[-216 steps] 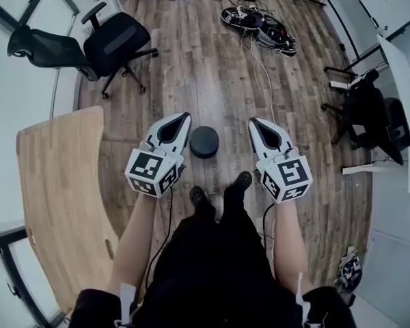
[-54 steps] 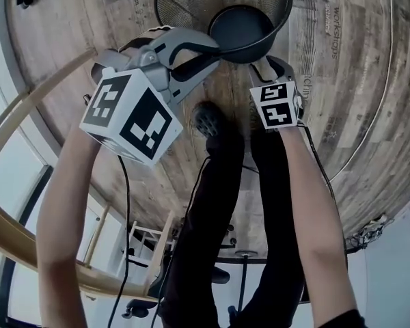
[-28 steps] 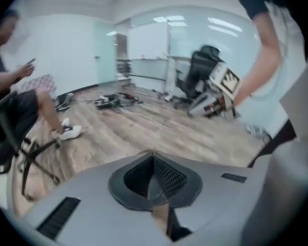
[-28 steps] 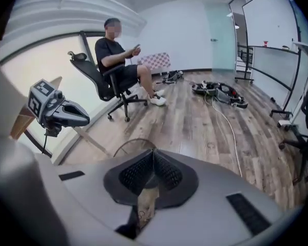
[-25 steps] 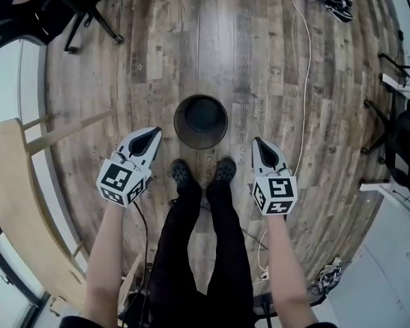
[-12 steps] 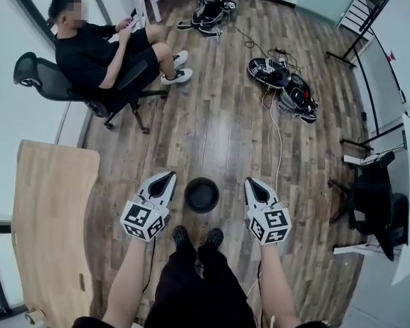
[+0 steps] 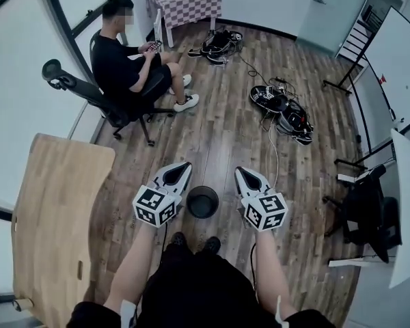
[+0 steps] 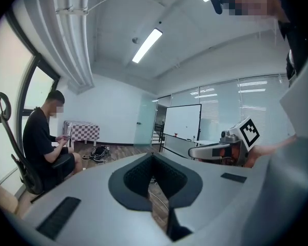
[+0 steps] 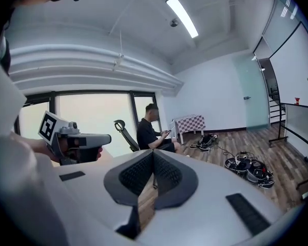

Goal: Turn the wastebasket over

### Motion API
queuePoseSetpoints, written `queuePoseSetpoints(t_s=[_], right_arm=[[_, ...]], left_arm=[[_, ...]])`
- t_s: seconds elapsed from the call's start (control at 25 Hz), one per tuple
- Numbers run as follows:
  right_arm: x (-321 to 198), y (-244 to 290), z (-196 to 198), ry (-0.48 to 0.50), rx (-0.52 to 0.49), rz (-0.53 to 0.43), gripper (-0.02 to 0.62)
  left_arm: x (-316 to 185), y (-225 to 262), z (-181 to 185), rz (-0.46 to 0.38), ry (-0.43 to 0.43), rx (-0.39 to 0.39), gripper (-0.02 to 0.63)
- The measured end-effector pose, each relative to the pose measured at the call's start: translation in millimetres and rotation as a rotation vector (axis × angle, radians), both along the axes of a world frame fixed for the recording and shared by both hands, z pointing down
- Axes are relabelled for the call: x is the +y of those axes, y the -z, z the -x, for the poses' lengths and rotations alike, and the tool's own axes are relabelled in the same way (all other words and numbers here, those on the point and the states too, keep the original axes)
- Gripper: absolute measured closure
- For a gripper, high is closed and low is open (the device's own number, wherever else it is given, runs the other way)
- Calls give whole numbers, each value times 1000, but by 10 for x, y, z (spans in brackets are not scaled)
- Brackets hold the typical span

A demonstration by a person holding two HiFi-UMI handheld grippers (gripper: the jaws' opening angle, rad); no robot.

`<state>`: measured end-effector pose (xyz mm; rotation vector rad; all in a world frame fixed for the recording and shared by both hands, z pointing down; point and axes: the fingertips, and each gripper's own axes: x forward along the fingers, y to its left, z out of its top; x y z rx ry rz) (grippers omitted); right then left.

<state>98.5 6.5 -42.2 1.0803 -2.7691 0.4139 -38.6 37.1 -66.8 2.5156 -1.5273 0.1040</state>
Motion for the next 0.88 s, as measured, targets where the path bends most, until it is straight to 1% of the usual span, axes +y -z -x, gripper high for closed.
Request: queuePoseSetpoints(t_s=[0.08, 0.2, 0.36, 0.48, 0.64, 0.88], right_arm=[[69, 30, 7, 14, -1, -13, 565], [130, -62, 41, 23, 6, -33, 565], [161, -250, 187, 34, 34, -38, 565], [69, -310, 273, 38, 53, -35, 565], [-30, -207, 202, 33, 54, -29, 565], [137, 198, -105, 45, 38, -51, 565]], left_arm=[[46, 15, -57, -3, -6, -3, 591], [94, -110, -93, -11, -19, -5, 591], [99, -331, -3, -7, -29, 3, 591], [-11, -389, 49, -2, -33, 13, 591], [-133, -266, -77, 6, -52, 5, 591], [32, 164, -413, -7, -47, -21, 591]])
